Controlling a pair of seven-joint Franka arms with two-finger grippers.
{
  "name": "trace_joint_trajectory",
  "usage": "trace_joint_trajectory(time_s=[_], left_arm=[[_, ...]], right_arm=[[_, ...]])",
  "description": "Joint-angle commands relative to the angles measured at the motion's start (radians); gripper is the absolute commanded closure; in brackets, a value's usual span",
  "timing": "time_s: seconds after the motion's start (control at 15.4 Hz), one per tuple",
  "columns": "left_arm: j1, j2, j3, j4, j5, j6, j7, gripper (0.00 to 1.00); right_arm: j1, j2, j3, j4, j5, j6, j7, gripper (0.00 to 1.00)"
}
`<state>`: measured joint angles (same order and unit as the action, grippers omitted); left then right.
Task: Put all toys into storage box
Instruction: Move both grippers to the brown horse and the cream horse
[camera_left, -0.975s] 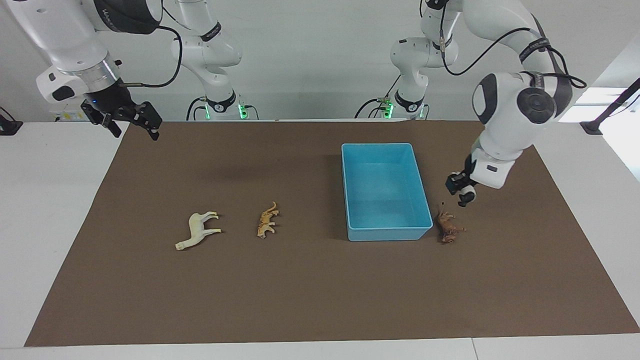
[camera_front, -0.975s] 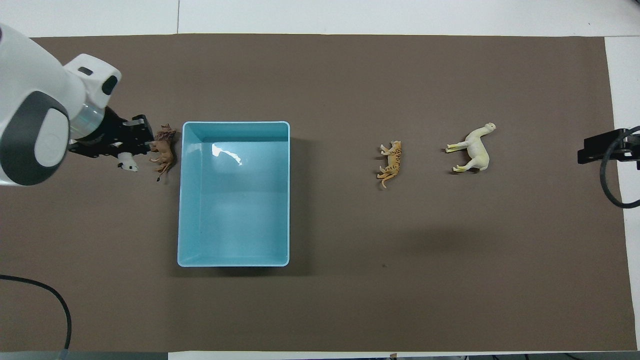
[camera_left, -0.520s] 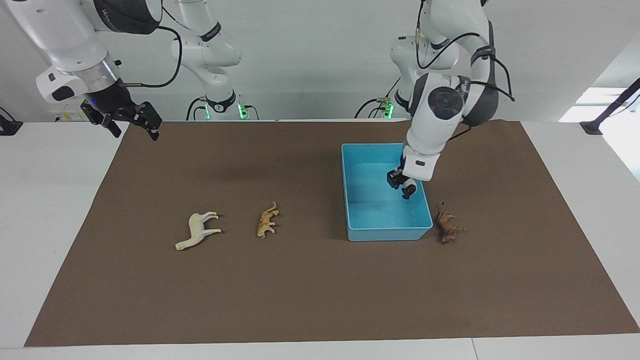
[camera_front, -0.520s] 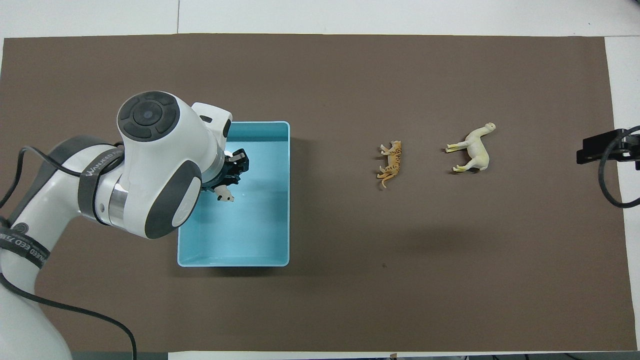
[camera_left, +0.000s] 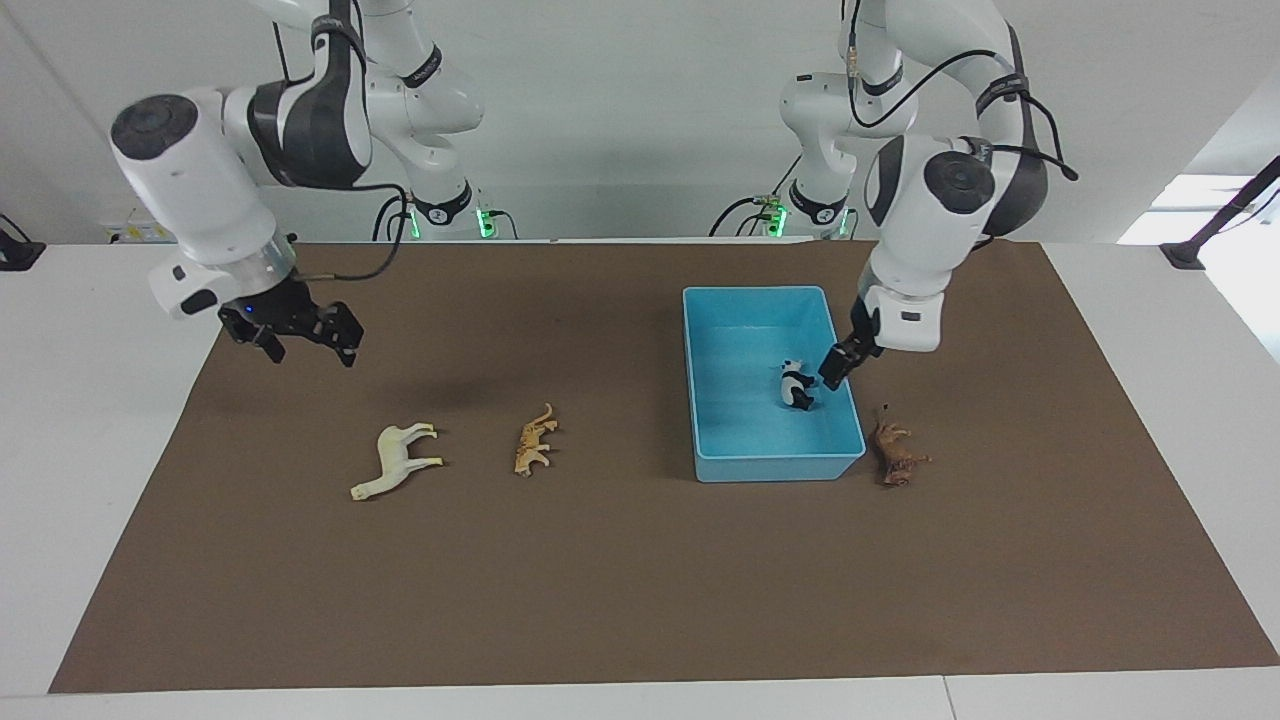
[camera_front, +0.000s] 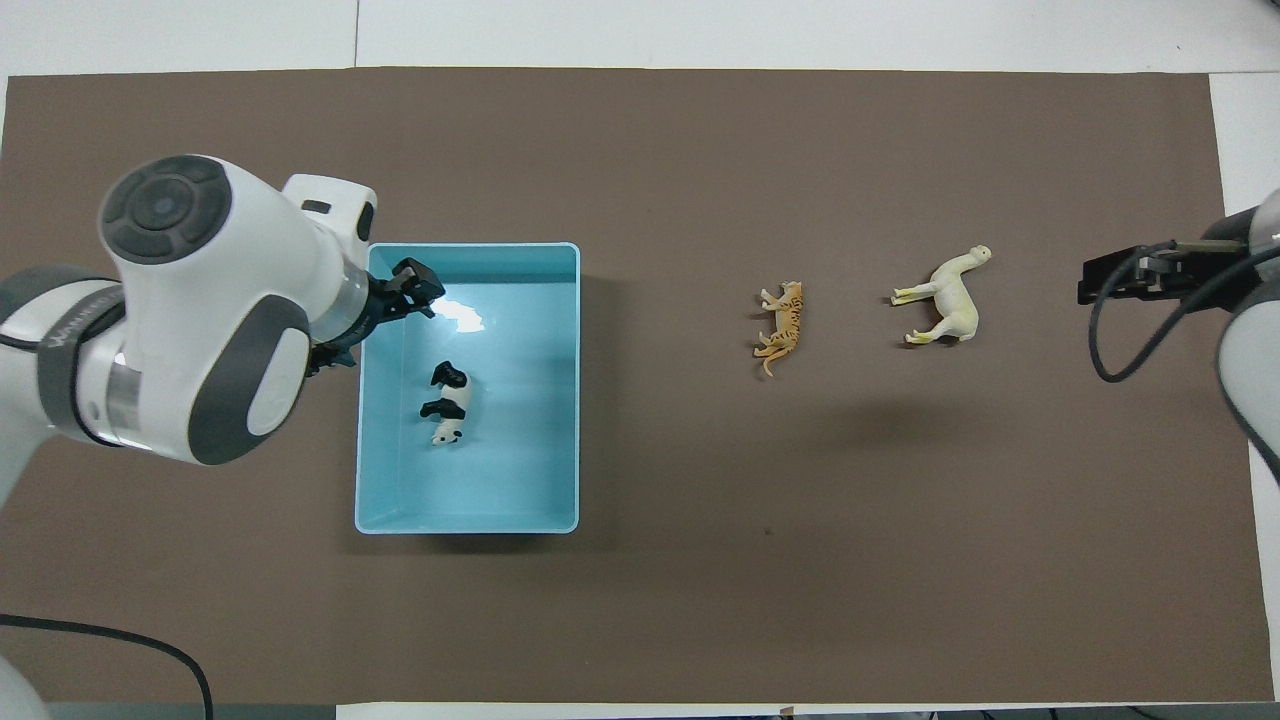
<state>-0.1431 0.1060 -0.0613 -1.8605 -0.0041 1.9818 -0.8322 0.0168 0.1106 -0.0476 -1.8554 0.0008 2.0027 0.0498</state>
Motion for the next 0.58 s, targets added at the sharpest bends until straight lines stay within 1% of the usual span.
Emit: trace_joint_trajectory(time_s=[0.0, 0.06, 0.19, 0.32, 0.39, 0.52], left_arm=[[0.109, 0.012, -0.008, -0.006, -0.01, 0.111, 0.024, 0.0], [0.131, 0.02, -0.008, -0.022, -0.01, 0.174, 0.065, 0.0], [0.158, 0.043, -0.008, -0.035, -0.008, 0.262, 0.244, 0.0], [0.171, 0.078, -0.006, -0.045, -0.005, 0.294, 0.413, 0.0], [0.186, 0.081, -0.006, -0.067, -0.005, 0.325, 0.495, 0.0], [0.185, 0.093, -0.006, -0.098, -0.002, 0.36, 0.6, 0.0]], right_arm=[[0.023, 0.035, -0.001, -0.103, 0.007, 0.176, -0.047, 0.0], [0.023, 0.049, -0.001, -0.131, 0.007, 0.241, -0.057, 0.0], [0.029, 0.081, -0.001, -0.143, 0.005, 0.292, -0.07, 0.0], [0.04, 0.121, -0.001, -0.143, 0.005, 0.329, -0.1, 0.0], [0.04, 0.138, -0.001, -0.143, 0.005, 0.35, -0.106, 0.0], [0.043, 0.165, -0.001, -0.137, 0.005, 0.367, -0.108, 0.0]])
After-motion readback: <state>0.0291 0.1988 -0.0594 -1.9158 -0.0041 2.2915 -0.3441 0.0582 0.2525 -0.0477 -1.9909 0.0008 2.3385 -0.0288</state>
